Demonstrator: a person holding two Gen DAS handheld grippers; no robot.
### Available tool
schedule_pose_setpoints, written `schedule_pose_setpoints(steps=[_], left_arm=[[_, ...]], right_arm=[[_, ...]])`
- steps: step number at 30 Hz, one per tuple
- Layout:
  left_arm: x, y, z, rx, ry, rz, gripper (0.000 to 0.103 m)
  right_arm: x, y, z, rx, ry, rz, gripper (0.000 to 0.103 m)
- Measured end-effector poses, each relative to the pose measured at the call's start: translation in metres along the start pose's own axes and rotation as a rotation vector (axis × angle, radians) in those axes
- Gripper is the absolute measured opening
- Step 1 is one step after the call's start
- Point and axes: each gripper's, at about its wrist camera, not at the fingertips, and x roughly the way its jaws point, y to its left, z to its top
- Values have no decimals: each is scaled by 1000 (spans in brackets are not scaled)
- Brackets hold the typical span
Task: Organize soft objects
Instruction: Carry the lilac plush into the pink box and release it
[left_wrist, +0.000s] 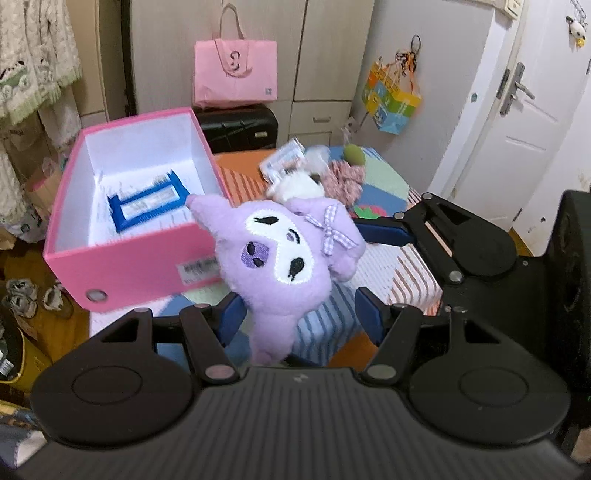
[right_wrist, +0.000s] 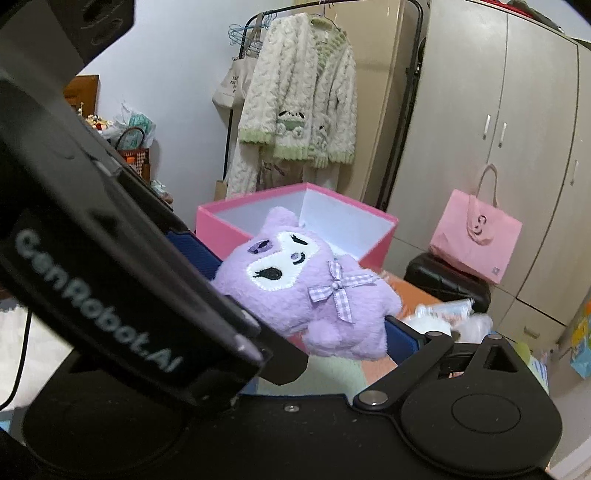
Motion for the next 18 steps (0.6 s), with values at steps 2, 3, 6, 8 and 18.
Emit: schedule_pose_setpoints(steps=[2, 3, 6, 8, 18], left_arm=[[-3, 9, 8, -5, -12, 4, 63], [-4, 14, 13, -8, -17, 6, 63], [-4, 26, 26, -18, -42, 14, 63], [-3, 36, 35, -23, -61, 23, 63], [20, 83, 79, -48, -95, 36, 63]], right_arm=[[7, -2, 10, 2, -3, 8, 100], [11, -3, 16, 1, -5, 10, 100], [24, -6, 32, -9, -16, 18, 100], [33, -9, 41, -19, -21, 25, 100], [89, -39, 80, -7, -27, 69, 100]])
